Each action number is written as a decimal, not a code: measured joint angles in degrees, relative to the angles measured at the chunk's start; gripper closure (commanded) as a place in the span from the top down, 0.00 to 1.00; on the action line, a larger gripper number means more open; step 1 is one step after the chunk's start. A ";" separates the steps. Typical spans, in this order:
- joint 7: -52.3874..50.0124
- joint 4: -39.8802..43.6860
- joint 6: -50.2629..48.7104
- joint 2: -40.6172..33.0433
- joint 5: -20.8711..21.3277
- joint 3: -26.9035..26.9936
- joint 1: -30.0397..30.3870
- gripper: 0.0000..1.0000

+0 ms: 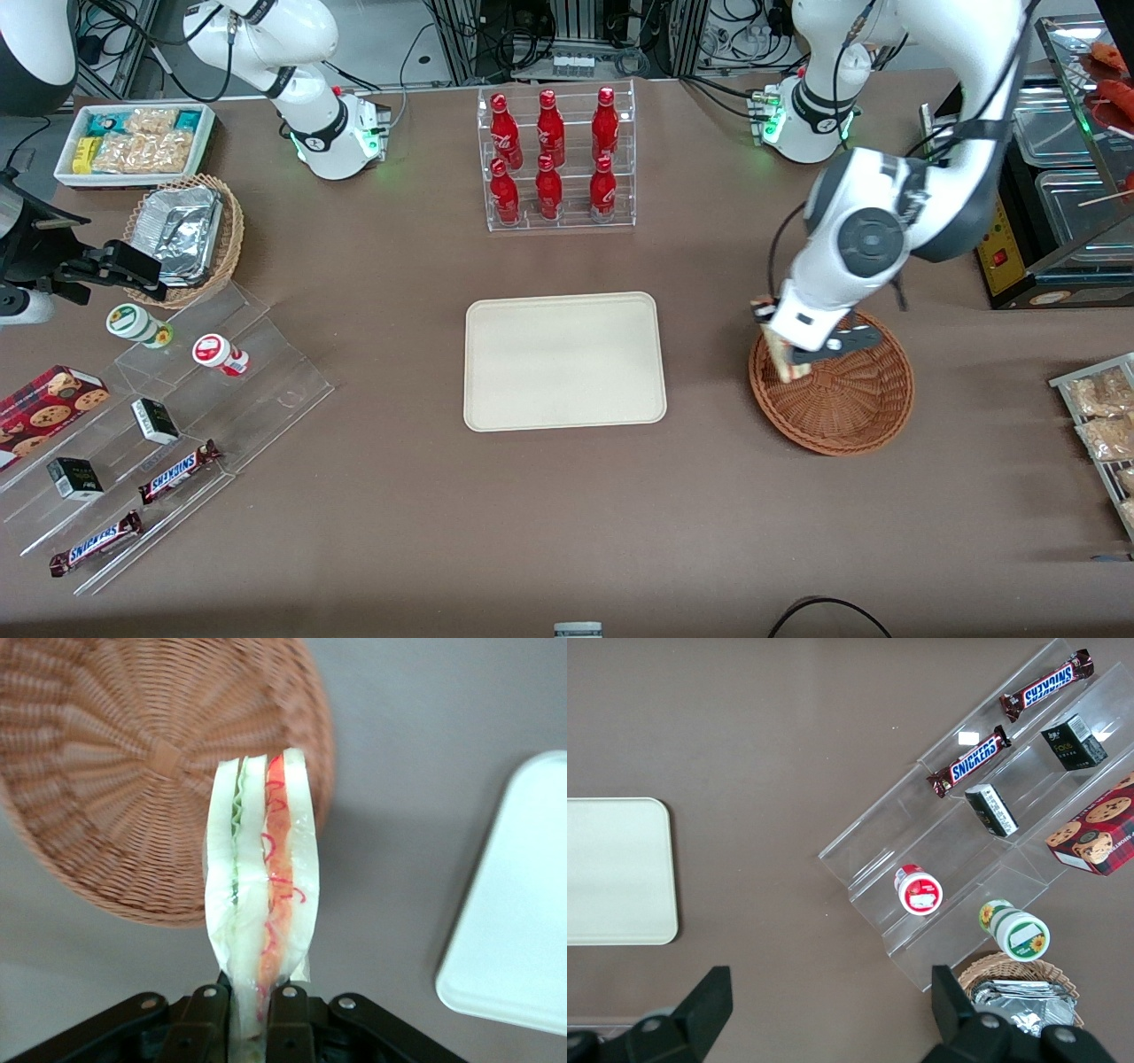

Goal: Place sandwich from basket to tray

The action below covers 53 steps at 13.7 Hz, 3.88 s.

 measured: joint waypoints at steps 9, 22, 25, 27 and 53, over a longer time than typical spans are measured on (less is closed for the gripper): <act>-8.99 20.32 0.34 19.94 -0.10 -4.76 -12.27 0.00; -24.62 32.51 8.12 32.84 7.12 -4.54 -22.79 0.00; -26.10 33.09 8.12 33.82 7.12 -4.48 -22.79 0.92; -26.32 33.78 8.15 34.59 7.12 -4.48 -22.80 1.00; 2.82 28.75 -16.50 12.01 2.79 -3.95 -3.53 1.00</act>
